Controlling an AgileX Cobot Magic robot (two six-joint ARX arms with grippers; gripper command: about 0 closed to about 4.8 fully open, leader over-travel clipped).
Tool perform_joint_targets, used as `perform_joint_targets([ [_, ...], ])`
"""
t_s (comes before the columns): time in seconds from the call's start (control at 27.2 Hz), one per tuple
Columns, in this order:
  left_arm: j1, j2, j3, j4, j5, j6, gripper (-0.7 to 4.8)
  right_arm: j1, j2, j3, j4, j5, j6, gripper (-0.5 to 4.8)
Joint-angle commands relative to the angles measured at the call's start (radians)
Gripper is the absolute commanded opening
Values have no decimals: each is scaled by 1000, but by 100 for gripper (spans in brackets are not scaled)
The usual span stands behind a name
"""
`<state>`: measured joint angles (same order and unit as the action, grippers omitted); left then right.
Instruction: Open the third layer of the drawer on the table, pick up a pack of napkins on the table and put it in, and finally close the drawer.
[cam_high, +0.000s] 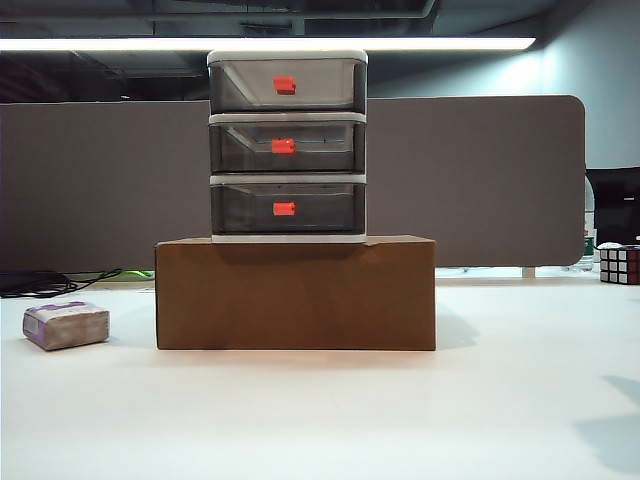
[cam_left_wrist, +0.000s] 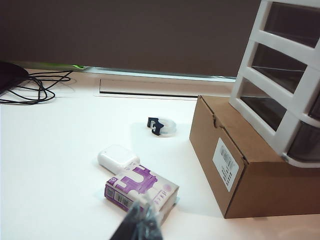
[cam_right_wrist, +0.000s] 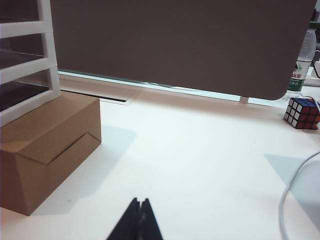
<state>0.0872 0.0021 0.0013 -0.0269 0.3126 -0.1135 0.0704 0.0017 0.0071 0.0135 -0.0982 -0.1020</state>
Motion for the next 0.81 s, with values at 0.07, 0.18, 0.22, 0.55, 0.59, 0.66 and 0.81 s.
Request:
perform_joint_targets([
  [0.07,2,0,6,6,6,-3,-5,-1,-2,-6,20,-1,1,-5],
  [0.18,2,0,6,6,6,-3,-5,-1,-2,-6,20,-1,1,-5],
  [0.22,2,0,6,6,6,-3,-5,-1,-2,-6,20,-2,1,-5],
  [0.55,0,0,6,6,240,-176,-5,3,-2,-6,31,-198,227,-6],
  [0.59,-2,0,7,5,298,-207,-5,4,-2,-6,41,-267,295,-5],
  [0.66,-28,0,7,6,383,-228,-5,21,-2,-6,51,-379,375,-6],
  [0.81,-226,0,7,33,276,-238,-5,114,-2,-6,69,-401,376,-6],
])
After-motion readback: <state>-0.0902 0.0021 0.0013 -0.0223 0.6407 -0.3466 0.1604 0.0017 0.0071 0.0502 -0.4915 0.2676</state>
